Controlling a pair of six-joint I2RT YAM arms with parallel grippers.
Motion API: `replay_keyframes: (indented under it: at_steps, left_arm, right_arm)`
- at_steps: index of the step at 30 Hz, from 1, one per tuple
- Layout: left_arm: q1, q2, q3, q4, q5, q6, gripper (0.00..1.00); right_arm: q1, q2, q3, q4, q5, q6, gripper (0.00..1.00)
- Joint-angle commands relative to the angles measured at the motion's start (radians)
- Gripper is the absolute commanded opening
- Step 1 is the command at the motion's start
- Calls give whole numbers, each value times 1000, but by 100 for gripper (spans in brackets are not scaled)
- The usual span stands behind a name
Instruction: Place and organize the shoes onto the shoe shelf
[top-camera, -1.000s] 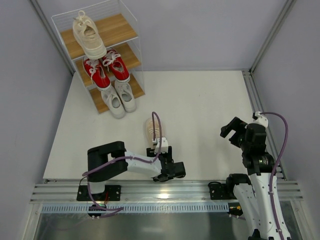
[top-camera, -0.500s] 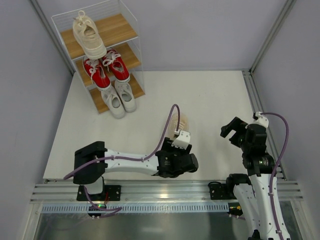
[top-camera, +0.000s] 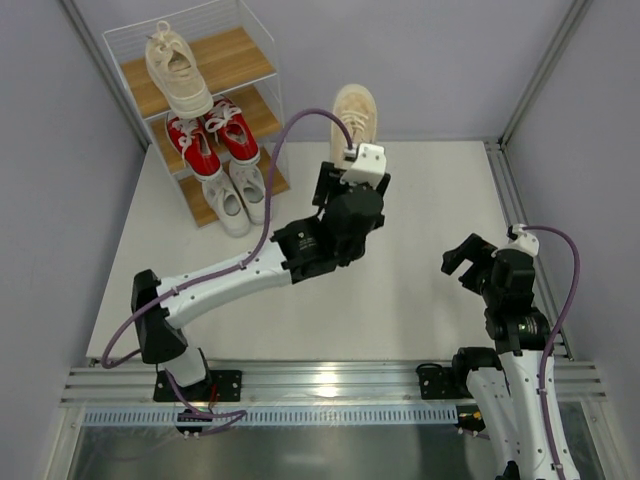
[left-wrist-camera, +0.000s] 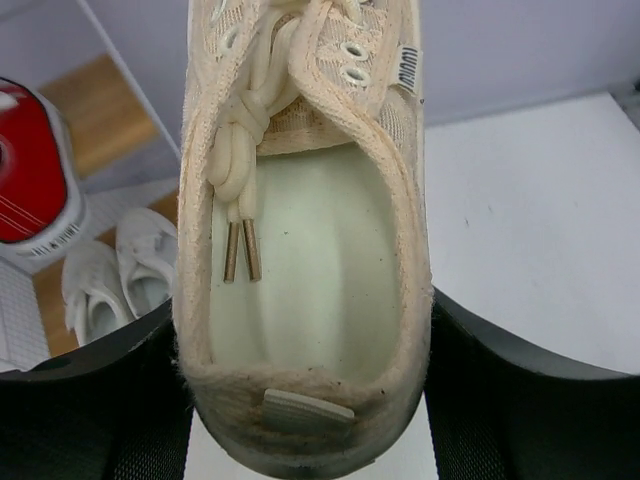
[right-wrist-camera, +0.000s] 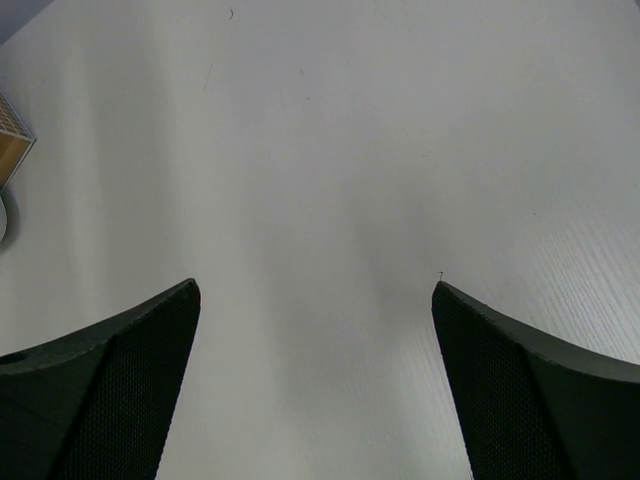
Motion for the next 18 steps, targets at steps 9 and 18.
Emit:
replay_keyframes:
  at_steps: [9, 18]
  left_arm:
    - [207, 89, 356, 516, -95, 524, 0]
    - [403, 118, 455, 427, -65, 423, 1]
  right_arm:
    - [0, 34, 84, -15, 37, -30, 97]
    - [0, 84, 105, -15, 49, -27, 97]
